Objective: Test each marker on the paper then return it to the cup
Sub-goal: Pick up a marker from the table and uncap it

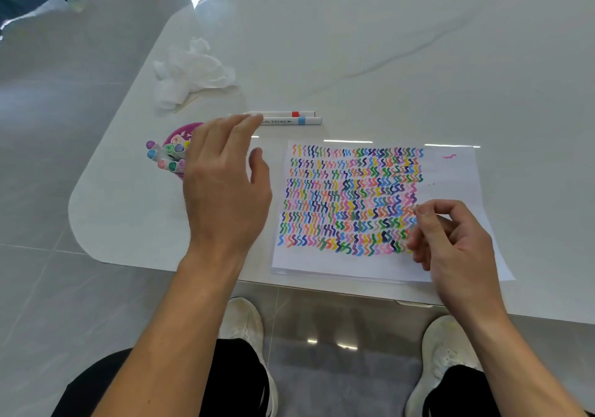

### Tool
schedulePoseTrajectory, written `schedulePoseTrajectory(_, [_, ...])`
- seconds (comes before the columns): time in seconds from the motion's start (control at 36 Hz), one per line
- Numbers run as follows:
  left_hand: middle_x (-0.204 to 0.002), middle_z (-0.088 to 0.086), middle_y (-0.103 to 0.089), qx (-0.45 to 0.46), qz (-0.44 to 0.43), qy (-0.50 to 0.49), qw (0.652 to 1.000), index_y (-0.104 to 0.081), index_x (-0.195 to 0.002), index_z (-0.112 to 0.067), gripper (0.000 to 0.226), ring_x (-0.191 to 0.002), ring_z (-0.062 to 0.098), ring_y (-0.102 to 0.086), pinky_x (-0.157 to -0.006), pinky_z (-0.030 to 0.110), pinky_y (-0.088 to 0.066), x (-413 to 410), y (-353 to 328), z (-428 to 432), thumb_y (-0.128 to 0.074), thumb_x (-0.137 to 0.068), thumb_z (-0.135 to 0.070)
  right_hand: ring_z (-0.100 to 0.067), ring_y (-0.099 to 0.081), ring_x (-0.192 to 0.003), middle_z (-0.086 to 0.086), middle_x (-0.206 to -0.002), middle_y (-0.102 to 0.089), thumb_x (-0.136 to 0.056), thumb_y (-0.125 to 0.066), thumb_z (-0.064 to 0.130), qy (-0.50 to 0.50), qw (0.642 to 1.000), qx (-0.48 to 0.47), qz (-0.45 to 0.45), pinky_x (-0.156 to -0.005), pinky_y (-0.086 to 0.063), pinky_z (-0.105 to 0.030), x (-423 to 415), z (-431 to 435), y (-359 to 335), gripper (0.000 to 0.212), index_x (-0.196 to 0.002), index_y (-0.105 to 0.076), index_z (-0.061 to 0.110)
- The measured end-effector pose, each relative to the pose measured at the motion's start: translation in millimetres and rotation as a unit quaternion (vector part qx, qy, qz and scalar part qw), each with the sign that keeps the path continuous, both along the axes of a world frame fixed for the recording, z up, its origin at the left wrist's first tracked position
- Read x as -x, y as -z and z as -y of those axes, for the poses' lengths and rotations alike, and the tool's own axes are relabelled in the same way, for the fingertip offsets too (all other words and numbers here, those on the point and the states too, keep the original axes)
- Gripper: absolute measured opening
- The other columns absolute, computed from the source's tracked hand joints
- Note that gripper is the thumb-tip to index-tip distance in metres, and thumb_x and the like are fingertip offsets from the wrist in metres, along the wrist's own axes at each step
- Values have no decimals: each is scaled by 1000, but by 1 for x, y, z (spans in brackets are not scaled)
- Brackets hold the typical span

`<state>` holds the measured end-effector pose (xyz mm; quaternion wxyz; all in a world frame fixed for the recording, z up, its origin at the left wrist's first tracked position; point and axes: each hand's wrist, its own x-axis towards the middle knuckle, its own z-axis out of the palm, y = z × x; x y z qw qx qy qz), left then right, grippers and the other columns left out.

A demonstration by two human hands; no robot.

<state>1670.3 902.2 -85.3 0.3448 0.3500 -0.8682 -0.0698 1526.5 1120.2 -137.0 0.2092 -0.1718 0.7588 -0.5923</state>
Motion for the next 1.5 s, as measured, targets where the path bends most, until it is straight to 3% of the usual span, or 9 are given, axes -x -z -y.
schedulePoseTrajectory(0.22, [-128,4,-66,-57,49,77,994,-64,-131,-11,39,-120,22,-57,-101,32,-46,20,16,-21,-64,-93,-6,-9,-53,-53,-3,-65,-65,-106,-56,22,5,1000,0,4,-51,-44,-16,4,-3,1,12,-99,-62,14])
schedulePoseTrajectory(0.44, [-133,0,-64,-157,111,55,980,-62,-134,-19,33,-120,20,-58,-97,32,-47,48,27,-15,-56,-101,-18,-6,-57,-57,1,-68,-67,-104,-58,24,7,1000,-25,2,-54,-47,-15,11,0,2,8,-100,-63,18])
schedulePoseTrajectory(0.64, [-140,4,-59,-184,138,29,973,-55,-142,-16,39,-128,23,-53,-106,39,-44,77,40,7,-50,-103,-19,-7,-60,-61,2,-69,-68,-101,-58,31,5,999,-44,15,-58,-49,-16,17,0,0,9,-99,-63,23])
schedulePoseTrajectory(0.75, [-153,6,-48,-168,162,37,972,-48,-148,-12,46,-142,25,-42,-119,41,-33,91,54,25,-46,-102,-16,-9,-61,-62,1,-70,-68,-90,-56,48,3,999,-43,16,-60,-50,-19,18,4,-1,26,-98,-63,24])
schedulePoseTrajectory(0.86, [-159,8,-39,-160,173,30,971,-42,-152,-10,48,-149,24,-32,-123,42,-24,98,65,41,-40,-105,-19,-15,-63,-65,-2,-69,-68,-87,-56,51,-3,999,-32,10,-67,-55,-37,17,7,0,28,-97,-64,26])
schedulePoseTrajectory(0.92, [-159,8,-39,-156,173,26,972,-40,-153,-10,47,-149,24,-31,-124,41,-22,98,70,45,-38,-106,-19,-12,-65,-65,0,-69,-68,-88,-55,50,-7,999,-31,8,-68,-56,-34,17,8,1,27,-97,-64,27])
schedulePoseTrajectory(1.25, [-113,8,-60,-98,129,-6,987,-71,-119,-13,24,-112,29,-48,-96,45,-45,90,77,56,-57,-99,-16,-15,-67,-68,-1,-73,-70,-88,-55,53,-20,999,-44,11,-64,-55,-29,14,13,8,25,-98,-63,31])
schedulePoseTrajectory(1.36, [-110,6,-63,-103,101,-3,990,-72,-112,-13,18,-110,27,-50,-93,41,-45,87,74,56,-61,-98,-17,-16,-67,-67,-2,-73,-69,-89,-56,51,-14,999,-37,14,-65,-56,-34,12,13,10,22,-98,-64,32])
schedulePoseTrajectory(1.5, [-114,4,-70,-104,44,22,993,-71,-118,-15,22,-106,26,-61,-89,38,-47,86,61,52,-58,-101,-18,-15,-67,-66,-1,-73,-70,-89,-56,49,-11,999,-34,17,-62,-54,-24,10,13,10,23,-99,-64,30])
